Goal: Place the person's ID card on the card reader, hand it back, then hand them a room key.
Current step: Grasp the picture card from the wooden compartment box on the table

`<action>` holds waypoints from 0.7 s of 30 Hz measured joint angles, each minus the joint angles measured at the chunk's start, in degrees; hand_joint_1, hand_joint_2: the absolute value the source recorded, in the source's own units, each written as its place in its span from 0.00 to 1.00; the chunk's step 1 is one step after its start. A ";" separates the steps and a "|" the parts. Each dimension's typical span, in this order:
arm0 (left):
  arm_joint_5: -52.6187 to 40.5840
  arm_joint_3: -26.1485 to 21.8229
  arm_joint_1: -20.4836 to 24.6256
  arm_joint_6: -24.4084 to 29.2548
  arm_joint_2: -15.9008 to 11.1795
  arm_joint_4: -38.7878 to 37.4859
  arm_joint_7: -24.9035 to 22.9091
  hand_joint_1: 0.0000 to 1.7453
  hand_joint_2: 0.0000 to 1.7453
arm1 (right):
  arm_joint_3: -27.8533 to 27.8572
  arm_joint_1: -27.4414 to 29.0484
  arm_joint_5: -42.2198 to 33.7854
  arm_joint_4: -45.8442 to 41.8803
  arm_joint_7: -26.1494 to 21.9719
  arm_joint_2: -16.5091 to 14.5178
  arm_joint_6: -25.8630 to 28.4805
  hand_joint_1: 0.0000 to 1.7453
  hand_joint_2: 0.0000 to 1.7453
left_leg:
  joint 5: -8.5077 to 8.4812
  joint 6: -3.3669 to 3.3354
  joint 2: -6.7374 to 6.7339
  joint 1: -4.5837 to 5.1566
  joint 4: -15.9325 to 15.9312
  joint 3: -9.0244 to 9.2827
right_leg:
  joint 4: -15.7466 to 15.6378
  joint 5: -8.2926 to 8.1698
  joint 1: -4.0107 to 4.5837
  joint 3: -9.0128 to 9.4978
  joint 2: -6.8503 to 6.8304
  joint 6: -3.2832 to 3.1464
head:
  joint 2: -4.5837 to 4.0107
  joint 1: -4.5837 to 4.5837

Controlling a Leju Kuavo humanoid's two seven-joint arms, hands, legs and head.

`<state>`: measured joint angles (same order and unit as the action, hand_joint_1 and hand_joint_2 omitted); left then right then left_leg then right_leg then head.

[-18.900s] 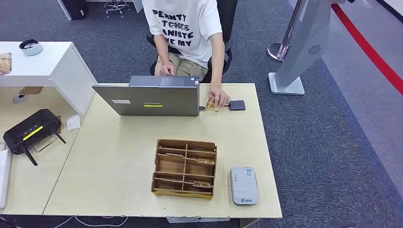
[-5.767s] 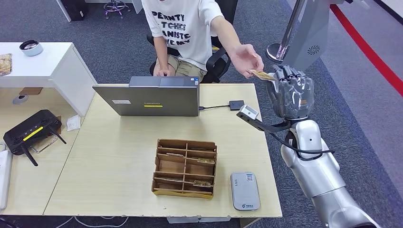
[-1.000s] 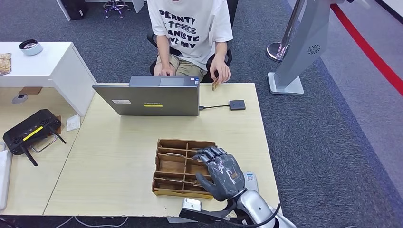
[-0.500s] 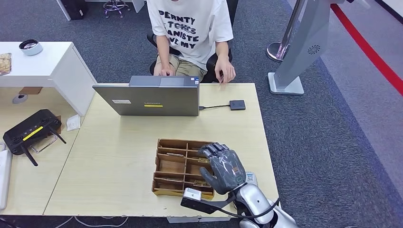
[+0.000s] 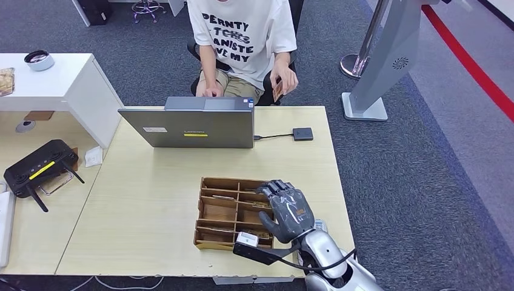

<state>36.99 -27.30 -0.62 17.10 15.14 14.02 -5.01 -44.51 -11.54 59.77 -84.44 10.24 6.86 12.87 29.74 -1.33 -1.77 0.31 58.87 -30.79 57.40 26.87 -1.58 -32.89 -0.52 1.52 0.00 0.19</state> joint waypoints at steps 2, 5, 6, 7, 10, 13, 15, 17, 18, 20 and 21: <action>-0.80 -0.08 -0.01 -0.09 0.03 0.10 -0.12 0.00 0.00 | 0.24 -0.07 -0.01 0.45 0.01 -0.11 -0.26 0.42 1.00 | 0.00 0.00 0.00 0.00 0.00 0.00 | 0.00 0.00 0.00 0.00 0.00 0.00 | 0.00 0.00; -2.16 -0.29 -0.02 -0.24 0.14 0.26 -0.37 0.00 0.00 | 0.62 -0.10 -0.06 1.09 0.01 -0.30 -0.53 0.47 1.00 | 0.00 0.00 0.00 0.00 0.00 0.00 | 0.00 0.00 -0.01 0.00 0.00 0.00 | 0.00 -0.01; -2.59 -0.38 -0.02 -0.28 0.17 0.30 -0.39 0.00 0.00 | 0.70 -0.10 -0.09 1.30 0.01 -0.35 -0.60 0.57 1.00 | 0.00 0.00 0.00 0.00 0.00 0.00 | 0.00 0.00 -0.01 0.00 0.00 0.00 | 0.00 -0.01; -2.96 -0.47 -0.02 -0.32 0.19 0.32 -0.40 0.00 0.00 | 0.75 -0.11 -0.13 1.49 0.01 -0.41 -0.67 0.70 1.00 | 0.00 0.00 0.00 0.00 0.00 0.00 | 0.00 0.00 -0.01 0.00 0.00 0.00 | 0.00 -0.01; -3.98 -0.85 -0.02 -0.55 0.22 0.34 -0.46 0.00 0.00 | 0.85 -0.14 -0.15 2.05 0.01 -0.51 -0.91 0.99 1.00 | 0.00 0.00 0.00 0.00 0.00 0.00 | 0.00 0.00 -0.01 0.00 0.00 0.00 | 0.00 -0.01; -5.02 -0.98 -0.02 -0.80 0.23 0.34 -0.55 0.00 0.00 | 0.93 -0.29 -0.16 2.48 0.01 -0.60 -1.23 1.00 1.00 | 0.00 0.00 0.00 0.00 0.00 0.00 | 0.00 0.00 -0.01 0.00 0.00 0.00 | 0.00 0.00; -5.66 -0.99 -0.02 -0.92 0.23 0.34 -0.69 0.00 0.00 | 1.03 -0.45 -0.22 2.68 0.00 -0.68 -1.39 1.00 1.00 | 0.00 0.00 0.00 0.00 0.00 0.00 | 0.00 0.00 -0.01 0.00 0.00 0.00 | 0.00 -0.01; -6.39 -1.01 -0.02 -1.08 0.23 0.34 -0.86 0.00 0.00 | 1.10 -0.52 -0.30 2.84 -0.01 -0.78 -1.47 1.00 1.00 | 0.00 0.00 0.00 0.00 0.00 0.00 | 0.00 0.00 -0.01 0.00 0.00 0.00 | 0.00 -0.01; -6.76 -1.01 -0.02 -1.15 0.23 0.34 -0.92 0.00 0.00 | 1.13 -0.56 -0.32 2.92 -0.01 -0.84 -1.50 1.00 1.00 | 0.00 0.00 0.00 0.00 0.00 0.00 | 0.00 0.00 -0.01 0.00 0.00 0.00 | 0.00 -0.01; -7.36 -1.00 -0.02 -1.25 0.23 0.34 -0.96 0.00 0.00 | 1.16 -0.66 -0.34 3.06 -0.01 -0.93 -1.57 1.00 1.00 | 0.00 0.00 0.00 0.00 0.00 0.00 | 0.00 0.00 -0.01 0.00 0.00 0.00 | 0.00 -0.01; -7.68 -1.00 -0.01 -1.31 0.23 0.34 -0.98 0.00 0.00 | 1.16 -0.72 -0.34 3.13 -0.01 -0.97 -1.60 1.00 1.00 | 0.00 0.00 0.00 0.00 0.00 0.00 | 0.00 0.00 -0.01 0.00 0.00 0.00 | 0.00 -0.01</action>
<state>29.31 -28.30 -0.64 15.79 15.37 14.36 -5.98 -43.34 -12.26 59.42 -81.32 10.23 5.90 11.27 29.74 -1.34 -1.78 0.31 58.87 -30.79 57.40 26.87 -1.59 -32.88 -0.51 1.53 0.00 0.18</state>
